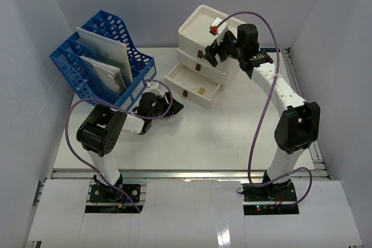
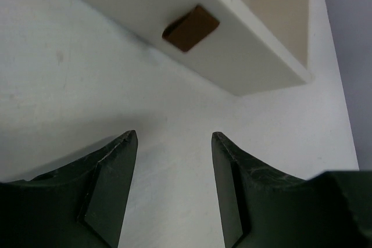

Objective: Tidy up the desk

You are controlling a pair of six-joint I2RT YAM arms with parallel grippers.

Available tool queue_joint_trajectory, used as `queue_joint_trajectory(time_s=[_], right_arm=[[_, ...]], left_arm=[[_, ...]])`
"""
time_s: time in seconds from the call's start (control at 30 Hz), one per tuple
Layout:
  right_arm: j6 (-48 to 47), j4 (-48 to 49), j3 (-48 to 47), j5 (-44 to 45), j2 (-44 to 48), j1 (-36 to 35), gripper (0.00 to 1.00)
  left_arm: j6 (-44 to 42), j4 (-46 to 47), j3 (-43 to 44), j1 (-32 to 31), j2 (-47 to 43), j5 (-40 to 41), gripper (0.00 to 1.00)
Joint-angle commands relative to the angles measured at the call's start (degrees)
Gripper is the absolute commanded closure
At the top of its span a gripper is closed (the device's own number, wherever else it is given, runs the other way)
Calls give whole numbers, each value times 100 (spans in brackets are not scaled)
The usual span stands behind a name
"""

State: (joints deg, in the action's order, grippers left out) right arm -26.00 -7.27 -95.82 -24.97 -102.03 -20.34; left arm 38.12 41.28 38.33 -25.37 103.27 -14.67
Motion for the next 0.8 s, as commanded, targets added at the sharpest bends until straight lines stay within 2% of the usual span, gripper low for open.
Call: queue_joint_trajectory(time_s=[0.0,0.03,0.3,0.43,0.77], right_arm=[[9,185,-322,231,-379,28,20],[-25,176,-359,193,-443,42,23],[-322,-516,-909,-423,-923,120,71],[-335,-760,-993,-670,-1004,127,78],[-379,-1270,-1270,-1098,-1301,118,81]], left_arm=[[-172,100,808,77,389,-165,36],[-211,34,932,86,488,-179,36],[-545,-544,2051,94,1309,-280,37],[-515,-587,2573,94,1651,-243,37],[-212,-371,3956,94,2510,66,36]])
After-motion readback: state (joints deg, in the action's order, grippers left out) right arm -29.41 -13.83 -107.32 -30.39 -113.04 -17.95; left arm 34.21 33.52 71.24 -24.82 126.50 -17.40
